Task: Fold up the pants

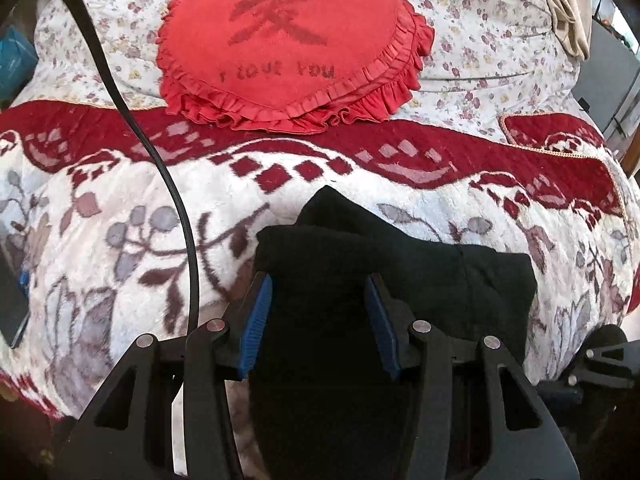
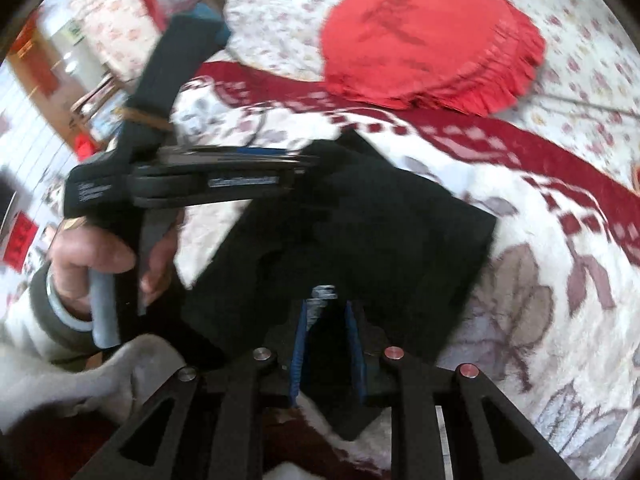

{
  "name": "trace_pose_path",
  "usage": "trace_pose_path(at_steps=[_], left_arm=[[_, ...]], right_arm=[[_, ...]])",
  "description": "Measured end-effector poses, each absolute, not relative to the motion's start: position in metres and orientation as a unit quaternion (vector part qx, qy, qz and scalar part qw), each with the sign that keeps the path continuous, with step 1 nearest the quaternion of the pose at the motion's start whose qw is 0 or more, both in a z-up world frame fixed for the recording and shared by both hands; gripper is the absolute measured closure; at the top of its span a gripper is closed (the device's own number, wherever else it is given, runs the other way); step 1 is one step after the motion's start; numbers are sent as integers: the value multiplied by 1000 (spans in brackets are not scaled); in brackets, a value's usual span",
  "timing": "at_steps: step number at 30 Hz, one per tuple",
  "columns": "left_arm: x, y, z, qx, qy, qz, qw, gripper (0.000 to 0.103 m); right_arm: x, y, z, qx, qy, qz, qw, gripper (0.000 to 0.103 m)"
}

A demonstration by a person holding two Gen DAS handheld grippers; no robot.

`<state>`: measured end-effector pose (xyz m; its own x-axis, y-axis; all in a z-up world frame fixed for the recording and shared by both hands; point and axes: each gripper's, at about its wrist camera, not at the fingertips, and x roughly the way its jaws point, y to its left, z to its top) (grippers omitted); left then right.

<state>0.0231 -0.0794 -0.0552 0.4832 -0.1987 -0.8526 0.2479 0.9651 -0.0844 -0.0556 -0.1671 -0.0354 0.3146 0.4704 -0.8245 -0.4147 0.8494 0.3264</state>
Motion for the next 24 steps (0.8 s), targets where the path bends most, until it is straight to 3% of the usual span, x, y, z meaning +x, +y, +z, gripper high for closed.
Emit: trace_pose_path(at_steps=[10, 17, 24], left_arm=[[-8, -70, -53, 12, 490, -118, 863, 55], [-10, -73, -63, 15, 497, -113, 860, 53], [-8, -72, -64, 12, 499, -114, 859, 51]], right_arm=[[-59, -159, -57, 34, 540, 270, 796, 79], [-58, -178, -78, 104, 549, 268, 785, 78], [-65, -189, -65, 102, 544, 274, 786, 78]])
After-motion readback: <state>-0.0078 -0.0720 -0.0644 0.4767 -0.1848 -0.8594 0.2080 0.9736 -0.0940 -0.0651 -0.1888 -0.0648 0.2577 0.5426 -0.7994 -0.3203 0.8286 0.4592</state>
